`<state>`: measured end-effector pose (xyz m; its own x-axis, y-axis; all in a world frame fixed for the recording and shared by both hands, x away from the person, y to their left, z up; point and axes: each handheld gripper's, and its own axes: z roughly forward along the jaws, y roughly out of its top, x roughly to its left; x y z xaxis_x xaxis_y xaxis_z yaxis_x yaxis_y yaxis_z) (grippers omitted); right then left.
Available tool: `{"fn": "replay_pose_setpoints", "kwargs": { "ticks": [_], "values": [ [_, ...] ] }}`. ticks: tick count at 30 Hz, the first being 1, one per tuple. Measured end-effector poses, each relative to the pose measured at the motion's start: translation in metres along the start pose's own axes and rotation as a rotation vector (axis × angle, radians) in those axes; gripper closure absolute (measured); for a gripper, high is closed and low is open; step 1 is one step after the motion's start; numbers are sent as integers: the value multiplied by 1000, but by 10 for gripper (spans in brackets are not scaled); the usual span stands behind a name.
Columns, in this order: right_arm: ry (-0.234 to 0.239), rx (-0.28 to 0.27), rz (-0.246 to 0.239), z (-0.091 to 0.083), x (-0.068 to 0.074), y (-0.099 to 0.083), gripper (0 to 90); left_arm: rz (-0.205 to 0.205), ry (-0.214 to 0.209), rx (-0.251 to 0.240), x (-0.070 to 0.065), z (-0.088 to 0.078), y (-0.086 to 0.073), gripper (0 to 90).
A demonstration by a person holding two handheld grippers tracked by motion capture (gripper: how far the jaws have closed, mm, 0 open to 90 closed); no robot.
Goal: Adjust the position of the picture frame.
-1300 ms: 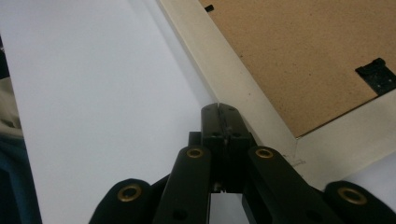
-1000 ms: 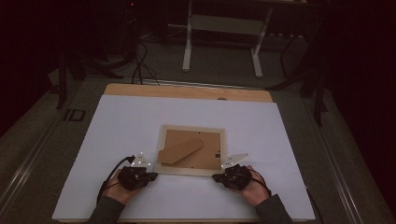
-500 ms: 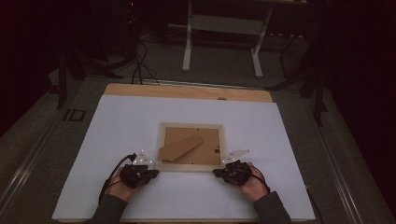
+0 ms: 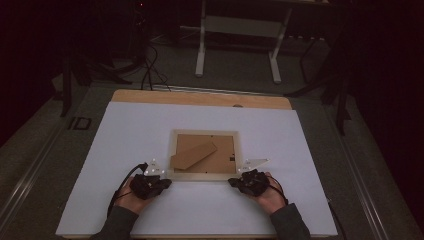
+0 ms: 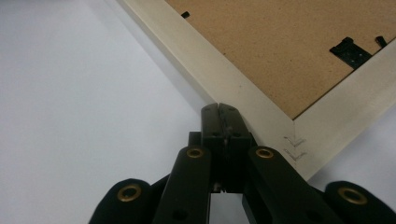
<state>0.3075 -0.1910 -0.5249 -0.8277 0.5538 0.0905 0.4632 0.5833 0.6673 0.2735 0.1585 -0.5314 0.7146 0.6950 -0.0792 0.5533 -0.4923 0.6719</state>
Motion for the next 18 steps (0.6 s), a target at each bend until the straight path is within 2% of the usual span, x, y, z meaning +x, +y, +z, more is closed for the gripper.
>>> {"fn": "replay_pose_setpoints", "kwargs": {
  "ticks": [6,12,18],
  "values": [
    [1,-22,5,-6,-3,-1,881,-10,-18,-50,2,-7,-1,846],
    [-17,-57,14,-13,-6,-2,872,-12,-14,-93,3,-14,-4,839],
    [-34,-66,23,-15,-8,-3,867,-25,0,-110,6,-16,-6,815]
  ]
}}
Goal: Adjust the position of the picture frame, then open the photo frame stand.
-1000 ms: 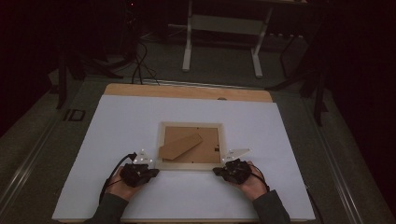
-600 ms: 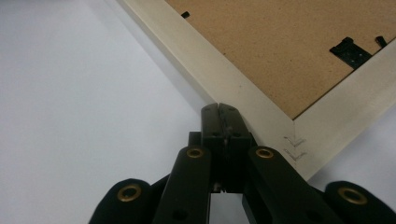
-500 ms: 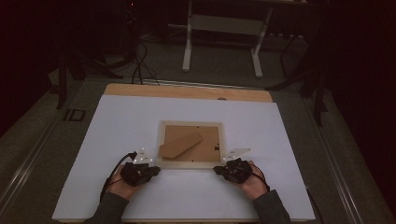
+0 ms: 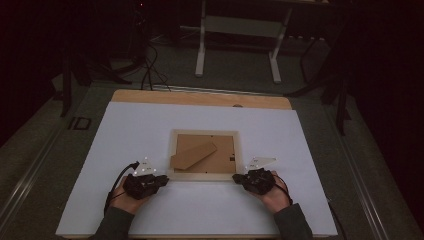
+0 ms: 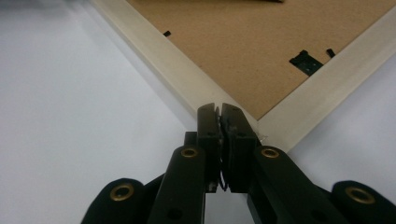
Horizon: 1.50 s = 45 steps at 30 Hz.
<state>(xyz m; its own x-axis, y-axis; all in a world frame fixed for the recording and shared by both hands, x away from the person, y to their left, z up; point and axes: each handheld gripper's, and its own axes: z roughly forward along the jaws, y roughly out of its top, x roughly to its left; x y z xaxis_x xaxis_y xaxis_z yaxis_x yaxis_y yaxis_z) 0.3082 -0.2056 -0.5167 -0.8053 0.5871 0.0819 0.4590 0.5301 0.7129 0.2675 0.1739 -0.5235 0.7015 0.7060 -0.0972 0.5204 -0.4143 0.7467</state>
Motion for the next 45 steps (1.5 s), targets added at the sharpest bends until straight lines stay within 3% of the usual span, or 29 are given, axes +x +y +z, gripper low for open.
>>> {"fn": "replay_pose_setpoints", "kwargs": {
  "ticks": [7,14,23,30,35,39,45],
  "values": [
    [-7,-12,5,-1,-2,0,853,-14,-3,-26,1,-2,0,759],
    [-27,-25,21,-5,-6,-1,832,-45,-35,-65,3,-10,4,671],
    [-50,-41,51,-11,-12,-3,813,-27,-108,-148,-4,-32,23,627],
    [-63,-51,59,-11,-14,-3,795,-32,-115,-178,3,-42,42,600],
    [-77,-60,68,-10,-15,-3,765,-39,-118,-153,9,-39,53,563],
    [-79,-64,85,-11,-17,-4,757,-23,-131,-109,13,-27,66,589],
    [-84,-70,99,-11,-19,-6,737,11,-82,-52,18,-13,80,545]
  ]
}}
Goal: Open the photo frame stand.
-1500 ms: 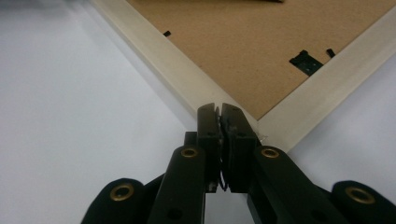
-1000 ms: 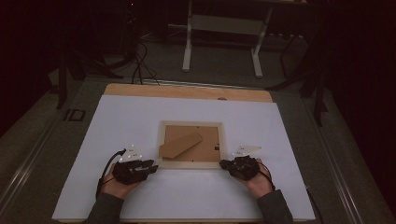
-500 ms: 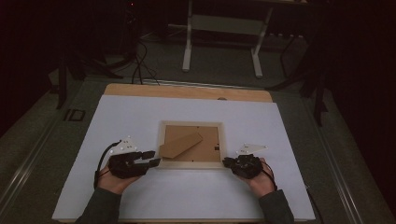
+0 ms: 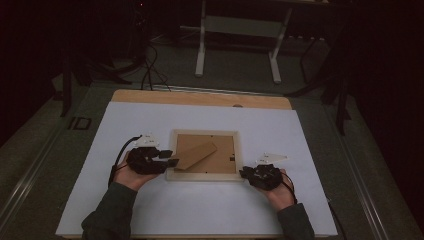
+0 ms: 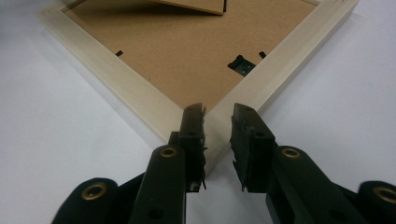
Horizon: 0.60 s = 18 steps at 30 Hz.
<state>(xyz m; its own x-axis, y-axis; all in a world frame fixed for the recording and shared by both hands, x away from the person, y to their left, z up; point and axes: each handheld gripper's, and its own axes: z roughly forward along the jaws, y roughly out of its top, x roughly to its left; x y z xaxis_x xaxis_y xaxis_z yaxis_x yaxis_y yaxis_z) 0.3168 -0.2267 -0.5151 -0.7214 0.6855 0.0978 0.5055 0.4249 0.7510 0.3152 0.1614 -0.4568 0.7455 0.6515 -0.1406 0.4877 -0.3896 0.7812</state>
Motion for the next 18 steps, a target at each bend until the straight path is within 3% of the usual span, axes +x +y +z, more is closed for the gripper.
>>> {"fn": "replay_pose_setpoints", "kwargs": {
  "ticks": [3,10,14,18],
  "values": [
    [0,2,3,2,0,-1,729,-16,12,21,6,7,6,500],
    [-4,1,10,2,-1,-2,715,-50,-28,60,18,27,16,423],
    [-2,1,14,3,-2,-3,709,-72,-67,69,24,38,19,471],
    [2,5,9,4,-1,-3,704,-77,-61,94,27,49,21,464]
  ]
}}
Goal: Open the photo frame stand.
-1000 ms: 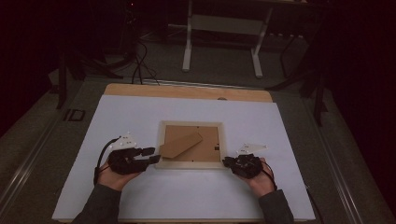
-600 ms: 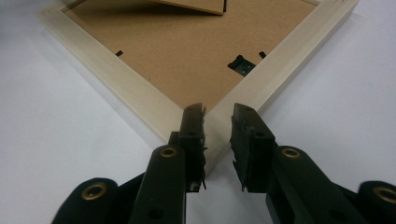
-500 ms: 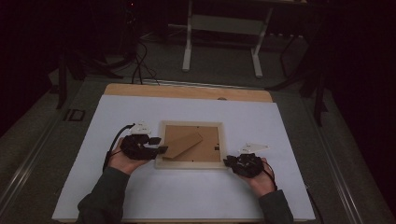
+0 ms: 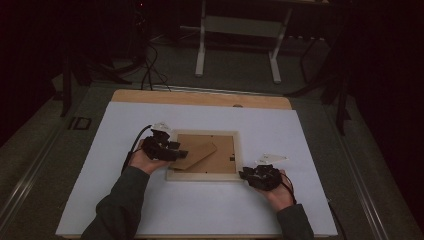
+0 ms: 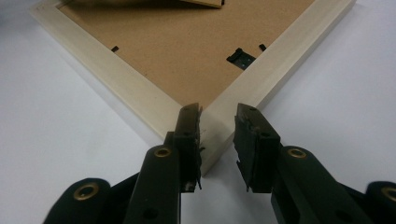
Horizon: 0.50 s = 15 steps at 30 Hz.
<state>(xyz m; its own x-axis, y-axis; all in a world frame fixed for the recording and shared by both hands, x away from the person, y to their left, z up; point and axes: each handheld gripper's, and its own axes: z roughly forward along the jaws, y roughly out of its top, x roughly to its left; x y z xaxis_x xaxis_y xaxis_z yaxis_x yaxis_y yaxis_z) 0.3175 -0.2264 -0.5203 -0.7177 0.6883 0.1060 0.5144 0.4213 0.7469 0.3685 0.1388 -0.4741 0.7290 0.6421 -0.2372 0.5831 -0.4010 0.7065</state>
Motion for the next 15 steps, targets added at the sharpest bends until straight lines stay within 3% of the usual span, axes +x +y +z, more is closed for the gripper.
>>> {"fn": "replay_pose_setpoints", "kwargs": {
  "ticks": [7,15],
  "values": [
    [-4,-3,9,0,-2,-1,697,-2,-6,34,4,16,3,435],
    [-4,0,13,0,-3,-2,690,2,-42,65,5,29,7,380]
  ]
}}
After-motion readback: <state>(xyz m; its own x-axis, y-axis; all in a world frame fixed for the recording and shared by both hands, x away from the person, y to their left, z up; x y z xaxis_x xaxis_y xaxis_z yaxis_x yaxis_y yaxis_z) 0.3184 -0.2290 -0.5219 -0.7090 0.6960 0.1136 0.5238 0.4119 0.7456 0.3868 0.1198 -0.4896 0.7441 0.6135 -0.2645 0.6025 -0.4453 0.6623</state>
